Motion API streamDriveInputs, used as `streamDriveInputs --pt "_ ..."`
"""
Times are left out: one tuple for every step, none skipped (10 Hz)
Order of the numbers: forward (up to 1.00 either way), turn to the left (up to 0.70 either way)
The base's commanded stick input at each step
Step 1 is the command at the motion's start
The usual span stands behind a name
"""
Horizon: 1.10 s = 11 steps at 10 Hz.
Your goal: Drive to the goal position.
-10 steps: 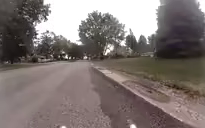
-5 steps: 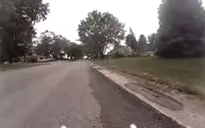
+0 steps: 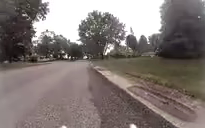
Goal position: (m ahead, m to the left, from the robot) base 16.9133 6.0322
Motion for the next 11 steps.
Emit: streamDriveInputs --pt "0.50 0.00" --pt "0.50 0.00" --pt "0.50 0.00" --pt "0.50 0.00" --pt "0.50 0.00" --pt "0.50 0.00" --pt "0.50 0.00" --pt "0.50 0.00" --pt "0.50 0.00" --pt "0.50 0.00" --pt "0.50 0.00"
